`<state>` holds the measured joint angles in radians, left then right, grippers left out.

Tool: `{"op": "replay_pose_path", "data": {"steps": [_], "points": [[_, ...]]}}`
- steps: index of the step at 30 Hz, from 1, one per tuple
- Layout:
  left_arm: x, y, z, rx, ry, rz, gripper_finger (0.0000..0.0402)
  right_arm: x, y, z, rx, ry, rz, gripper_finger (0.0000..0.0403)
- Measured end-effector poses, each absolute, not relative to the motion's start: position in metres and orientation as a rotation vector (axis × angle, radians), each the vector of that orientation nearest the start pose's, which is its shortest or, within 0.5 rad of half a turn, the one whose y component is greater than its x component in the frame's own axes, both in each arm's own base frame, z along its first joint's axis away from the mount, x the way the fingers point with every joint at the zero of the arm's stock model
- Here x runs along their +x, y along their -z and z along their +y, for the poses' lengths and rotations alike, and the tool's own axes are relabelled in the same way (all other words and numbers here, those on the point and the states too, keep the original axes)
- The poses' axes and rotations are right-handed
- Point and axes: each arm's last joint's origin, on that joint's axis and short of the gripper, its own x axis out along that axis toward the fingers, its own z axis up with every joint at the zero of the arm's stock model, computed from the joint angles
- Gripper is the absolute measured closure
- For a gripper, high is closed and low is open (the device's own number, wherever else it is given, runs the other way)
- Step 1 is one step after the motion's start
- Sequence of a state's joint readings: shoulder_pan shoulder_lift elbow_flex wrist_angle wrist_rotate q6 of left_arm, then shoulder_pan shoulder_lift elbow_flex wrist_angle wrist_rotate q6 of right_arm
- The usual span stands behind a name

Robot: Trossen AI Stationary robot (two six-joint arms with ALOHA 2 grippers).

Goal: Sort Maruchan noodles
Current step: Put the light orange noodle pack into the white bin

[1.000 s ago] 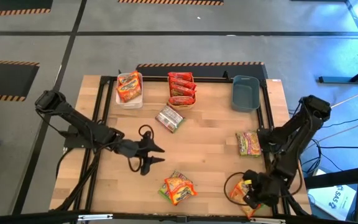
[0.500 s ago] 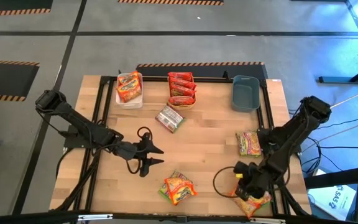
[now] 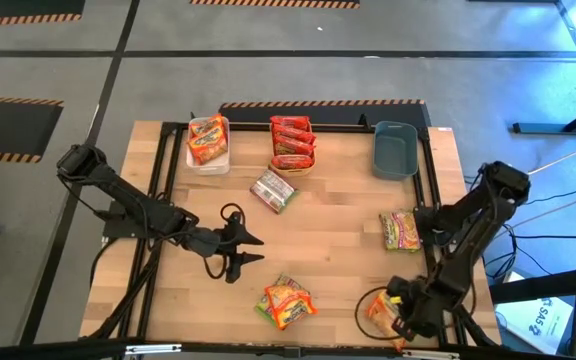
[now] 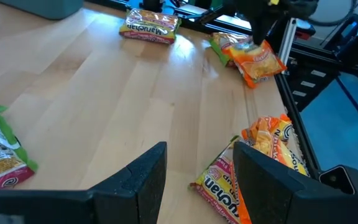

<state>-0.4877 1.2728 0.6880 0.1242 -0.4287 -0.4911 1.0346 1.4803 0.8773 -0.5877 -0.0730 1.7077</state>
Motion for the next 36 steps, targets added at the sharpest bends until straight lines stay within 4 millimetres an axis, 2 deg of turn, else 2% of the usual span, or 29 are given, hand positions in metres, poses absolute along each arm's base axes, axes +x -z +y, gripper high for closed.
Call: {"op": "replay_pose_path", "data": {"steps": [6, 13, 18, 21, 26, 30, 32, 36], "points": [[0.239, -0.229, -0.113, -0.28, -0.047, 0.415, 0.0223, 0.164, -0.182, 0.217, 0.692, 0.199, 1.27, 0.0388], [0.239, -0.229, -0.113, -0.283, -0.052, 0.413, 0.0223, 0.197, -0.184, 0.188, 0.493, 0.265, 1.045, 0.0388], [0.239, -0.229, -0.113, -0.281, -0.066, 0.407, 0.0223, 0.215, -0.19, 0.174, 0.378, 0.252, 0.958, 0.0388], [0.24, -0.23, -0.113, -0.288, -0.063, 0.394, 0.0223, 0.215, -0.206, 0.182, 0.401, 0.141, 0.983, 0.0388], [0.25, -0.229, -0.119, -0.303, -0.008, 0.329, 0.0223, 0.188, -0.214, 0.212, 0.537, -0.057, 1.13, 0.0388], [0.26, -0.22, -0.125, -0.299, 0.053, 0.316, 0.0223, 0.167, -0.202, 0.235, 0.629, -0.082, 1.148, 0.0388], [0.262, -0.216, -0.127, -0.297, 0.053, 0.322, 0.0223, 0.162, -0.191, 0.241, 0.602, -0.051, 1.159, 0.0388], [0.265, -0.21, -0.128, -0.288, 0.044, 0.338, 0.0223, 0.165, -0.169, 0.243, 0.505, 0.017, 1.177, 0.0388]]}}
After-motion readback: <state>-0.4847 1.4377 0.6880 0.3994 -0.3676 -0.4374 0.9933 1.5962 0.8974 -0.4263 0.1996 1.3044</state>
